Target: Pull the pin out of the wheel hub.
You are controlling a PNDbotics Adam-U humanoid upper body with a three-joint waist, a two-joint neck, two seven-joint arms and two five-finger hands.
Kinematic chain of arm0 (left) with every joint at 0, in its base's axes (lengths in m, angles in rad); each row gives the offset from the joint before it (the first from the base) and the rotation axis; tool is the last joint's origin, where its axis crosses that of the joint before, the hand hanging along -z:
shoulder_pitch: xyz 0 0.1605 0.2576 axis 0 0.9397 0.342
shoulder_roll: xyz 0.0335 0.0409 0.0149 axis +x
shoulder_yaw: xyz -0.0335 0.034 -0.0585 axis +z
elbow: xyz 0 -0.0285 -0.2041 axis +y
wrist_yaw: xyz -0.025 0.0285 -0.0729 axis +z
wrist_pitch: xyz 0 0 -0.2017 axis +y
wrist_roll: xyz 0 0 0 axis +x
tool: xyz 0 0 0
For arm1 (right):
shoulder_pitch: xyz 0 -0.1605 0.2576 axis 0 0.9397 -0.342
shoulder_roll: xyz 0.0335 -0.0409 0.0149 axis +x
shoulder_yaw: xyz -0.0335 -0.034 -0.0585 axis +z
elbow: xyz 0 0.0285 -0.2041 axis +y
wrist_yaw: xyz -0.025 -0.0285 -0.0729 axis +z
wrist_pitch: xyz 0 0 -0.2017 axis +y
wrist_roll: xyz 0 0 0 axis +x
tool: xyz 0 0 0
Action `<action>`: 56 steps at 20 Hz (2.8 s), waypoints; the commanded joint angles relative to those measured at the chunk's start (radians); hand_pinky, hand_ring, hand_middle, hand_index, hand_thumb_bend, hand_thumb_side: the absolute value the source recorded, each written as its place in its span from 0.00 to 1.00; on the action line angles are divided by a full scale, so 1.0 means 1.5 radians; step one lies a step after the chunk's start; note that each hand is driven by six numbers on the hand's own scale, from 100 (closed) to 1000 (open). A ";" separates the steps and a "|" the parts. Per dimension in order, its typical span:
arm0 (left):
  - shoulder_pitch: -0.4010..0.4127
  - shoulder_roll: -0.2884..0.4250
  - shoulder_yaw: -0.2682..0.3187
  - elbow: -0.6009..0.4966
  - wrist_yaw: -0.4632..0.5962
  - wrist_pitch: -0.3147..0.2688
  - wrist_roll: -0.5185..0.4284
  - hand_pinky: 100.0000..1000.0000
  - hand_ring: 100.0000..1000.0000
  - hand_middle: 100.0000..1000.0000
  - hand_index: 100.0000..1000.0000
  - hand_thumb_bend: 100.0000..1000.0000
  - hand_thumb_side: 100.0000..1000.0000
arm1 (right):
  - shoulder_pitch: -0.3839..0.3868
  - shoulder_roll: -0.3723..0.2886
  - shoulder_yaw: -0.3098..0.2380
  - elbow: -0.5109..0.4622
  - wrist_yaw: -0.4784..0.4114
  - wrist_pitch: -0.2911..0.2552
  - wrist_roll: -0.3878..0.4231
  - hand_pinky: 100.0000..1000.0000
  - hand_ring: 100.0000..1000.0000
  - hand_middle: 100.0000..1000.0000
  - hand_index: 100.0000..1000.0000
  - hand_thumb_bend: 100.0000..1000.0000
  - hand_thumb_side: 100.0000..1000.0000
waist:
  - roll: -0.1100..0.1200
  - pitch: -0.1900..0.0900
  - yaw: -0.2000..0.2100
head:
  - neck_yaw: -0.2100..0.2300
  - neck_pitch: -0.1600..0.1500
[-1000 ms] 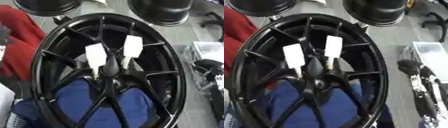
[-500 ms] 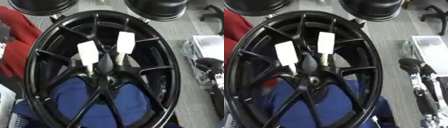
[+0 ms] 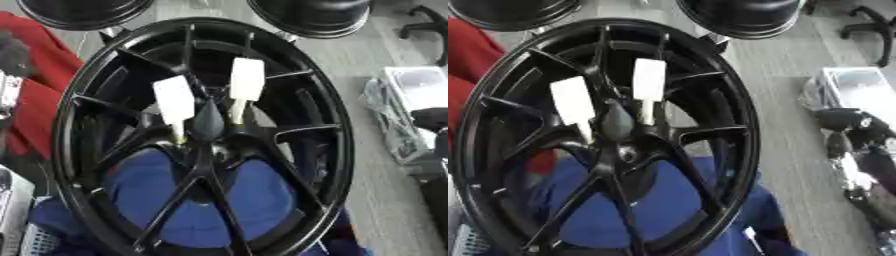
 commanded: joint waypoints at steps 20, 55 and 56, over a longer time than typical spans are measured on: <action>-0.006 0.040 -0.006 -0.015 -0.005 0.004 -0.010 0.55 0.66 0.54 0.65 0.50 0.41 | -0.116 -0.359 -0.022 -0.009 0.029 0.007 0.113 0.82 0.83 0.73 0.77 0.00 0.42 | -0.036 -0.009 0.030 | -0.016 -0.017; 0.019 0.045 0.001 -0.015 0.000 0.015 0.001 0.54 0.66 0.54 0.64 0.50 0.41 | -0.454 -0.238 0.147 -0.009 0.111 0.296 0.426 0.87 0.93 0.83 0.86 0.00 0.60 | -0.065 -0.027 0.073 | -0.046 0.003; 0.018 0.046 0.001 -0.015 0.000 0.015 0.001 0.54 0.66 0.54 0.64 0.50 0.41 | -0.456 -0.234 0.151 -0.009 0.113 0.303 0.433 0.88 0.94 0.83 0.87 0.00 0.60 | -0.066 -0.026 0.075 | -0.048 0.002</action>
